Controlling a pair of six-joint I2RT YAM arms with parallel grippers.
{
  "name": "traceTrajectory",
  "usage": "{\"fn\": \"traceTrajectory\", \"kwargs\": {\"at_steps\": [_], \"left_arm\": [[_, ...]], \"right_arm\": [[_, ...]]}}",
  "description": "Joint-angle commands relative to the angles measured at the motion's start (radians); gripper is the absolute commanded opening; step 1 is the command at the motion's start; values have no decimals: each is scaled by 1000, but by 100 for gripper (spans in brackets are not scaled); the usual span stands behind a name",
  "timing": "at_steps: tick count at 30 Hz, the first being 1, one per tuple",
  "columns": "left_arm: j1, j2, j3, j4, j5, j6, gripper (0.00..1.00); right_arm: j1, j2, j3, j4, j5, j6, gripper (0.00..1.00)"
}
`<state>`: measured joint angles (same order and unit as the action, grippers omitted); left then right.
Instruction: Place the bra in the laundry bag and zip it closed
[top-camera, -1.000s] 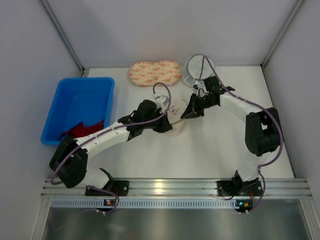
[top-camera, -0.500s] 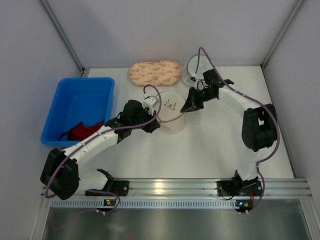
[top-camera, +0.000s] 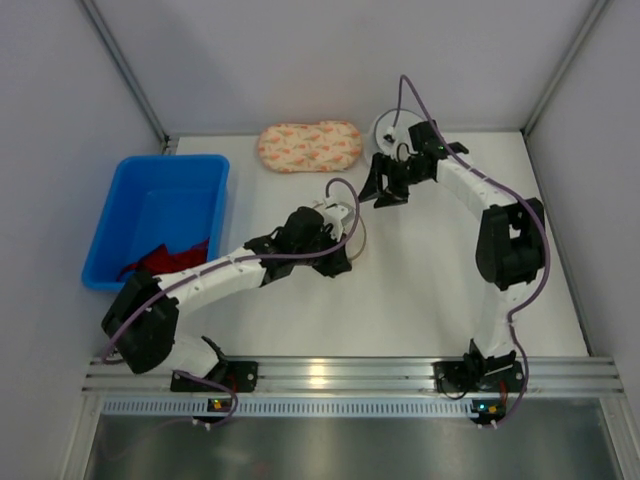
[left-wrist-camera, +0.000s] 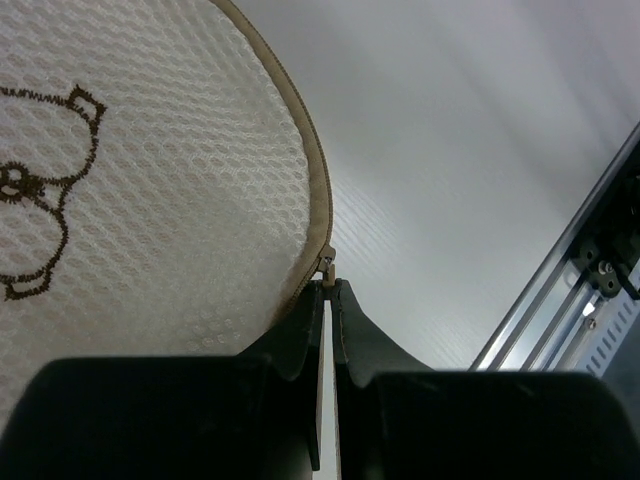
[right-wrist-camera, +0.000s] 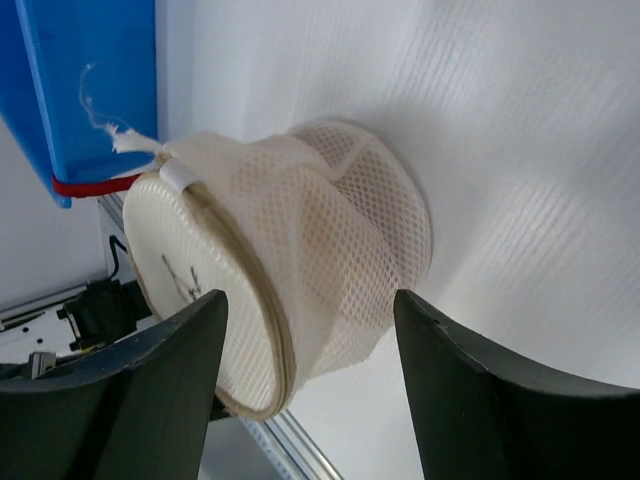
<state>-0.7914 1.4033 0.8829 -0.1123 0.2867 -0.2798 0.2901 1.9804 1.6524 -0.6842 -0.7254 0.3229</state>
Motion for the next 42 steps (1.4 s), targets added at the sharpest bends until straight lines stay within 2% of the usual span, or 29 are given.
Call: {"fn": "traceTrajectory", "kwargs": {"at_steps": [1,5,8,14,18,19,21,22,23,28,33,39,42], "left_arm": [[4,46,66,63,-72,-119,0],[4,94,91,95,-83,-156,0],[4,114,103,140,-75,-163,0],[4,138,131,160,-35,-168,0],[3,140,130,165,-18,-162,0],[3,135,120,164,-20,-160,0],[3,115,107,164,-24,-148,0],[1,105,88,160,-27,-139,0],[3,85,82,140,-34,-133,0],[6,-6,9,65,-79,-79,0],[69,-102,-76,5,-78,-42,0],[141,-185,-169,-10,-77,114,0],[158,-213,-188,-10,-3,194,0]], "right_arm": [[-52,-121,-11,-61,9,-33,68],[-77,-204,-178,-120,-41,-61,68],[-57,-256,-296,-48,-110,0,69],[27,-235,-358,67,-164,80,68],[44,-189,-350,109,-169,111,49],[46,-186,-350,110,-158,114,35],[41,-181,-342,109,-146,113,20],[40,-183,-339,104,-138,110,7],[38,-180,-332,98,-135,104,1],[6,-170,-319,66,-131,70,0],[-11,-144,-269,-4,-126,-34,0],[-14,-95,-151,-101,-66,-206,0],[-14,-69,-89,-112,-34,-240,0]]}}
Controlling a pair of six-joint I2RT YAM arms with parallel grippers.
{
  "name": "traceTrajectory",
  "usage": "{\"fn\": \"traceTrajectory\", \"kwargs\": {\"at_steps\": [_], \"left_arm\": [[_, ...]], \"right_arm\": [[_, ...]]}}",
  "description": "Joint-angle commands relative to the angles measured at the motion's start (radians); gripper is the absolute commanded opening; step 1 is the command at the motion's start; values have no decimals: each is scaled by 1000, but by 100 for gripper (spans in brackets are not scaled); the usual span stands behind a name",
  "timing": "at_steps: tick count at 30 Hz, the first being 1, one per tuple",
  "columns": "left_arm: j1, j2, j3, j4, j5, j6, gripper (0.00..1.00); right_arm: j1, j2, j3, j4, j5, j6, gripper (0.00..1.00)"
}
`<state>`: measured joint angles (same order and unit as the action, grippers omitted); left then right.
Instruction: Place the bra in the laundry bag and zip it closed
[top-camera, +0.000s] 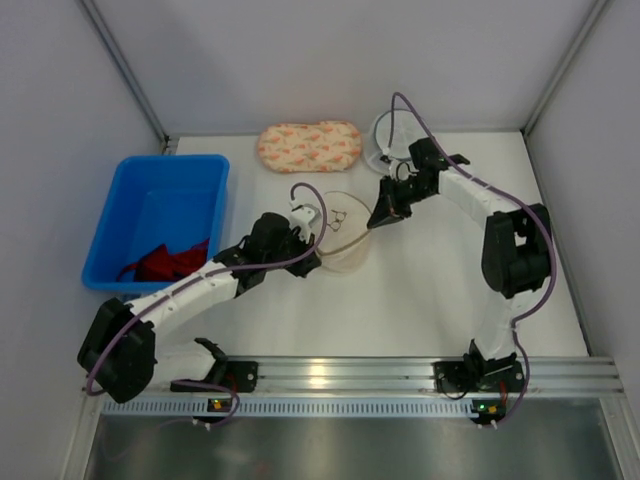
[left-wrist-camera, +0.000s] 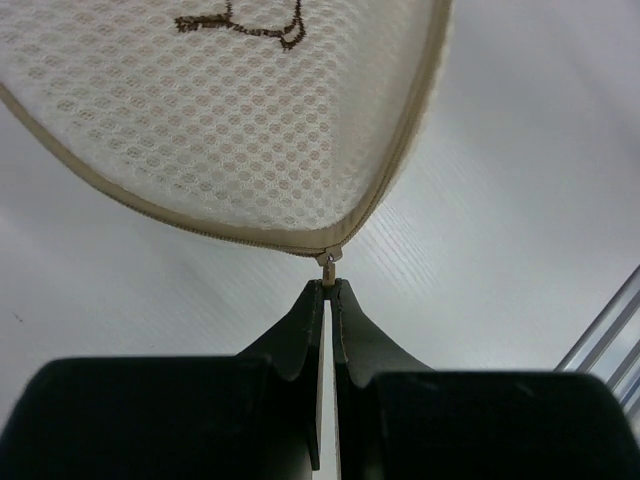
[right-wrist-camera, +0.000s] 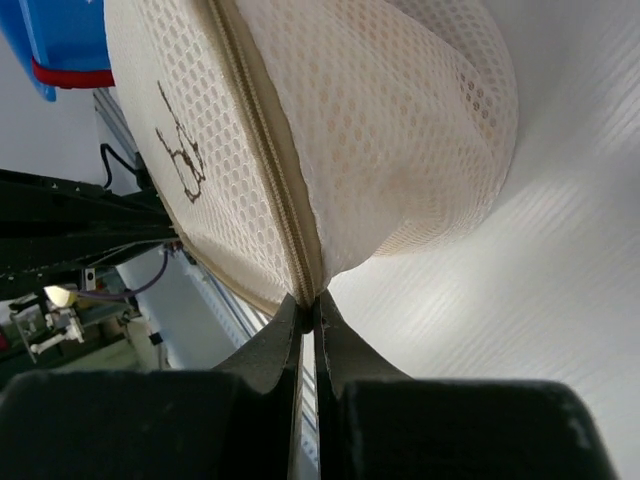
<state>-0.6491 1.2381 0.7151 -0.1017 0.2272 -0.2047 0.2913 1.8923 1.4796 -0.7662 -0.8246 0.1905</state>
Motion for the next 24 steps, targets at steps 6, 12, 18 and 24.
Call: {"fn": "traceTrajectory", "kwargs": {"at_steps": [6,12,18,24], "left_arm": [[-47,6,55,22,138,71,0],[-73,144,197,48,139,-73,0],[-106,244,273,124,118,-137,0],[-132,317,329,145,104,-165,0]], "right_arm": [[-9,86,206,-16,61,-56,15],[-29,5,193,-45,70,-33,68],[-49,-114,38,-82,-36,9,69],[3,-104,-91,-4,-108,92,66]]}}
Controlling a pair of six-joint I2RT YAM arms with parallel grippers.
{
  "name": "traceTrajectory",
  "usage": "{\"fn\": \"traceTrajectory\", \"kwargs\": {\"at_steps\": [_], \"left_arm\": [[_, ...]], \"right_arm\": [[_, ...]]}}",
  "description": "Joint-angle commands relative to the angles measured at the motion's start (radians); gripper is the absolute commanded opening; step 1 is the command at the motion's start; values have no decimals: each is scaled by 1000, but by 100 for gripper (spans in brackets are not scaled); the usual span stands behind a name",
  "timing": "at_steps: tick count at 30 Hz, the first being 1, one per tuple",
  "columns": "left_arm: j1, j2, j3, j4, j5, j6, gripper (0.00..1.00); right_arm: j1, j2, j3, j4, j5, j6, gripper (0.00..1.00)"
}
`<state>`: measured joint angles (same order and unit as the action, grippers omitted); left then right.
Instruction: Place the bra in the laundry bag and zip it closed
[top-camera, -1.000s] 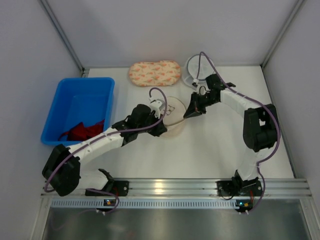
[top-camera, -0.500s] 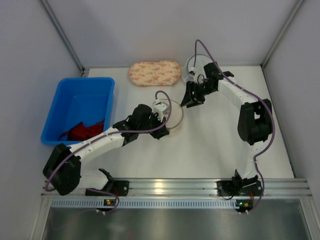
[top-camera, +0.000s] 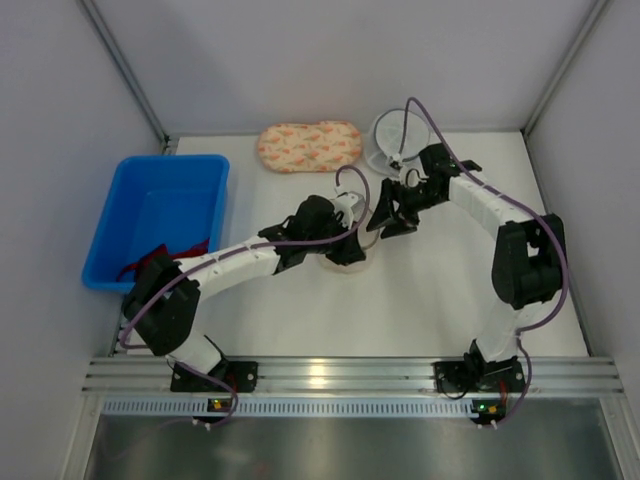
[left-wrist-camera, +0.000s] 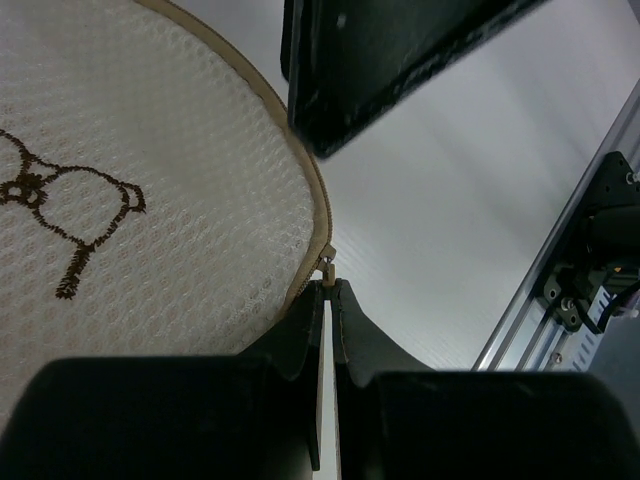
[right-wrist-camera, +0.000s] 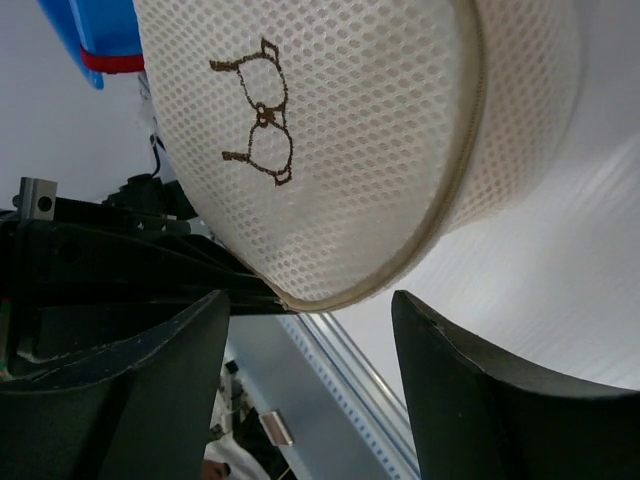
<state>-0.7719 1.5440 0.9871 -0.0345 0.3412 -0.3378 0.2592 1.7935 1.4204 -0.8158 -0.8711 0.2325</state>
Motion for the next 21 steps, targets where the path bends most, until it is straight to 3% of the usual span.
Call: {"fn": "traceTrajectory", "kwargs": {"at_steps": [1,6,8,9,12,14,21], "left_arm": [[-9,14,61,77,-16,-35,0],[-10,7,64,77,-30,-49,0],[-10,-4,56,77,-36,-50,0],[-10,-8,51,77,-41,-50,0],[-10,-38,25,52,-62,-43,0],[-10,-68,-2,7,-76,-38,0],[11,-214,-113,-79,-114,17,0]], "right_arm": [[41,3,-46,56,-71,71,66],[54,64,-38,67,-88,91,56],[52,76,-32,70,-88,96,45],[54,78,-28,70,-85,96,32],[51,81,-11,63,-56,88,9],[45,81,-3,47,-45,74,1],[-6,93,49,6,-13,21,0]]}}
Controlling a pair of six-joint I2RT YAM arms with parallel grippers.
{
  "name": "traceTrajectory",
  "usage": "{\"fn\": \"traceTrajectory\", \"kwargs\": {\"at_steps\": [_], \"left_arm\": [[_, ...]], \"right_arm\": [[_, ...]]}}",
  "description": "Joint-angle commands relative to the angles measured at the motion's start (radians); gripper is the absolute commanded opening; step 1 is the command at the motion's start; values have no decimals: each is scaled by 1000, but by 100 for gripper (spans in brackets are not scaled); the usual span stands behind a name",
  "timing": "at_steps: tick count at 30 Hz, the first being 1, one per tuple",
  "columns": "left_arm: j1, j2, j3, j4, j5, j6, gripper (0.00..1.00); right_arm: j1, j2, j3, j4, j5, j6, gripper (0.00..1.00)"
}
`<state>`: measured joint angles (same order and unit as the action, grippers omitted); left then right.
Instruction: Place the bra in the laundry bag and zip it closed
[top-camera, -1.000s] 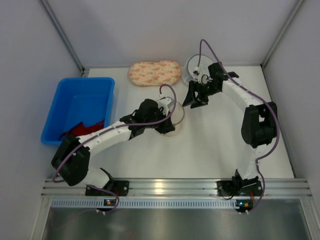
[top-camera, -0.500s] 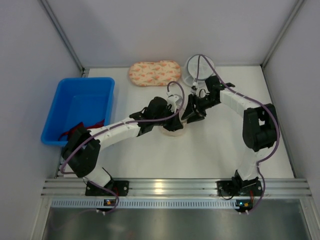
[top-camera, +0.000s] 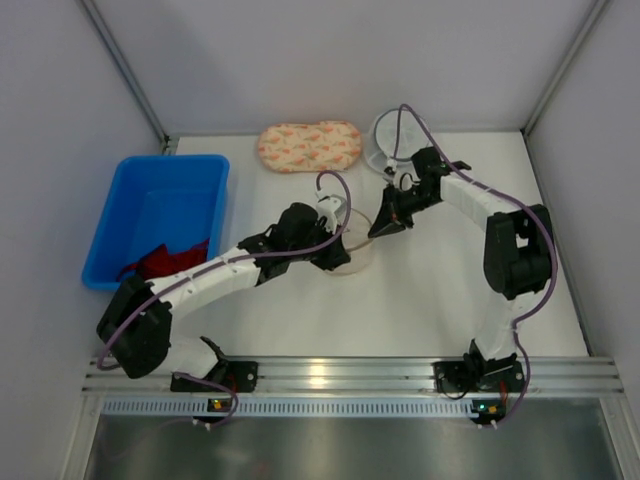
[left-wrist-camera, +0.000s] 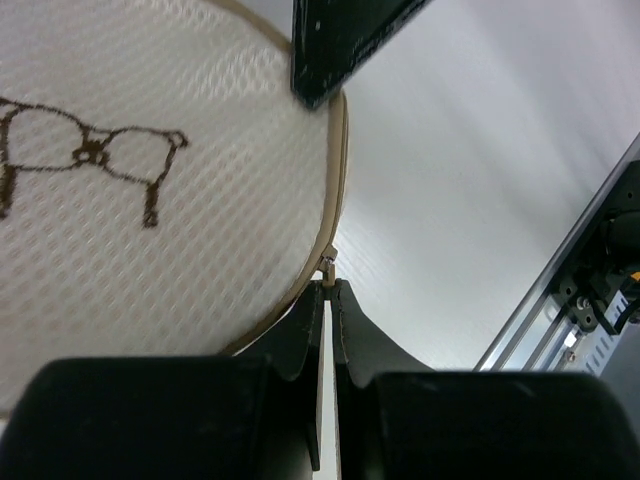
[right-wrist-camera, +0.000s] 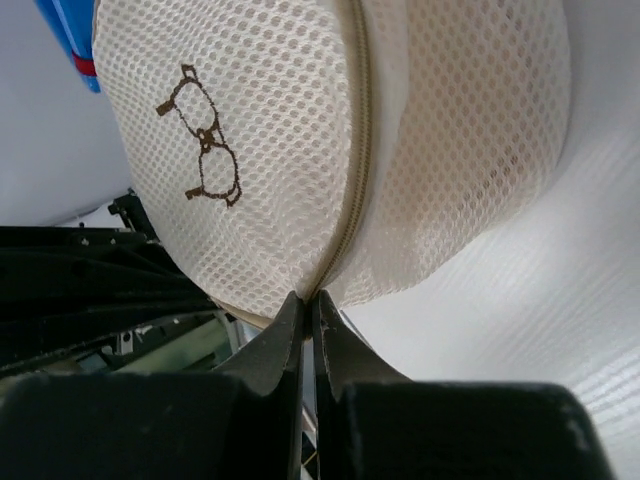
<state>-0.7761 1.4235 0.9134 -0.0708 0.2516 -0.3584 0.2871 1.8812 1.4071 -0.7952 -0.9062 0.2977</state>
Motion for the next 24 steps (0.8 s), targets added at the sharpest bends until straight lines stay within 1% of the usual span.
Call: {"fn": "traceTrajectory", "kwargs": {"at_steps": [1,6,7,8,9,10,11,13,15,17,19,20,21,22,24], "left_arm": [[32,-106,-50,-50,-28,45,0],[70,-155,-94,-75,-23,72,0],[70,-152,-91,-75,-12,65,0],[70,-146,-82,-72,-8,56,0],[69,-129,-77,-58,1,39,0],[69,-120,-65,-50,3,30,0],[69,-109,-58,-41,6,13,0],[69,-75,-41,-14,12,4,0],[67,-40,-8,6,15,-14,0],[64,-18,18,37,18,-37,0],[57,12,44,57,28,-50,0],[51,23,56,57,29,-50,0],[44,41,65,58,26,-51,0],[29,48,82,62,26,-54,0],[17,58,90,62,29,-66,0]], "right_arm": [[-42,7,69,-21,24,-54,0],[-62,30,130,-41,7,-91,0],[-60,33,141,-39,1,-91,2],[-62,45,154,-38,-9,-89,7],[-60,53,185,-41,-14,-83,26],[-60,58,197,-48,-17,-83,34],[-62,56,208,-53,-19,-83,50],[-66,32,219,-68,-11,-101,64],[-81,12,214,-122,-4,-152,73],[-97,-17,210,-201,-7,-189,74],[-101,-57,167,-226,-32,-203,73],[-101,-76,138,-222,-54,-184,73],[-101,-91,57,-185,-115,-157,73],[-98,-118,17,-162,-137,-94,73],[-77,-137,-75,-110,-145,-42,74]]}}
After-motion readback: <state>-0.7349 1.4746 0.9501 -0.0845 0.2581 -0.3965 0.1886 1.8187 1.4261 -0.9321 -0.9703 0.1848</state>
